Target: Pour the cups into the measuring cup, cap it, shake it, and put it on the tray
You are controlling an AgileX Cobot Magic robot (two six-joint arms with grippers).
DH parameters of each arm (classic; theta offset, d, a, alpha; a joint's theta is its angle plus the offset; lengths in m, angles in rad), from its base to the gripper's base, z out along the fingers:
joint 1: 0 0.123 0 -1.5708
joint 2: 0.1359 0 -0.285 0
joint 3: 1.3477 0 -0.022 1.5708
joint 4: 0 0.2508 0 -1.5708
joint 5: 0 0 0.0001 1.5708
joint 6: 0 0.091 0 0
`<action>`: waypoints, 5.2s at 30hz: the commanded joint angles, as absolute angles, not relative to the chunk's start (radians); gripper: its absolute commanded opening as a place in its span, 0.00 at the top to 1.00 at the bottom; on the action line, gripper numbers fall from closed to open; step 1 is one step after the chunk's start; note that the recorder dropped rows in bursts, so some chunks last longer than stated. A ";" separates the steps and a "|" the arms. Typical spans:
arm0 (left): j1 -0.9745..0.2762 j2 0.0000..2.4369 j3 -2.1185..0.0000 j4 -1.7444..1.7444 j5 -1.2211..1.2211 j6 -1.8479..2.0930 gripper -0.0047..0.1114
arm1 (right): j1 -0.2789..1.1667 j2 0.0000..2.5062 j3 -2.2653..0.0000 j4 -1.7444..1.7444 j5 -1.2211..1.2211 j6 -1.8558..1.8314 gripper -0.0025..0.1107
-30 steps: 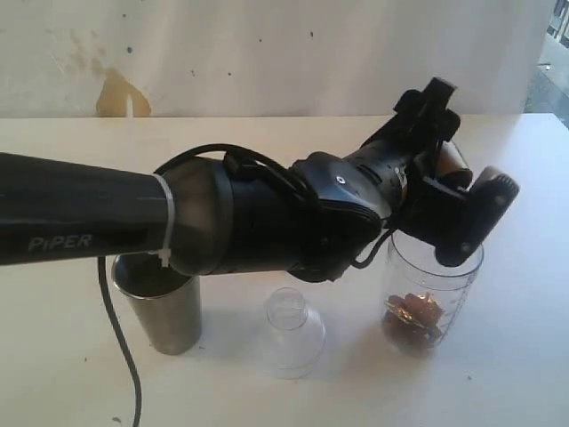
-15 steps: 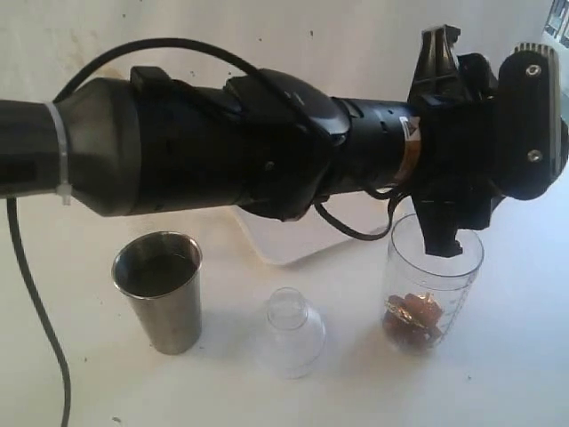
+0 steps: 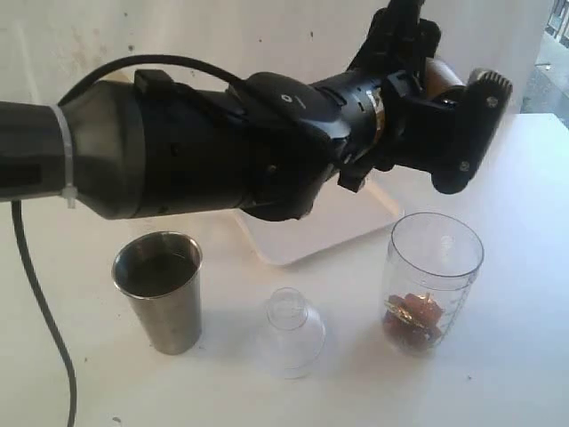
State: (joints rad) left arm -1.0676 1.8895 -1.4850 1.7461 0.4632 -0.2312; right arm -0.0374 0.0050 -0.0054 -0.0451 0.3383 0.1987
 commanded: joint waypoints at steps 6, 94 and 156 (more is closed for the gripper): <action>-1.128 1.966 -1.438 1.744 0.544 0.170 0.96 | -0.042 0.000 0.000 -0.050 0.336 0.198 0.98; 0.051 1.201 -0.833 1.744 0.125 -1.983 0.96 | -0.042 0.000 0.000 -0.050 0.336 0.198 0.98; 0.022 1.614 -0.432 0.049 -0.968 -0.115 0.96 | -0.042 0.000 0.000 -0.050 0.336 0.198 0.98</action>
State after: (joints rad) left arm 0.0191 1.5292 -0.4047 0.0000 -0.8876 -0.1123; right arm -0.0374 0.0050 -0.0054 -0.0451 0.3383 0.1987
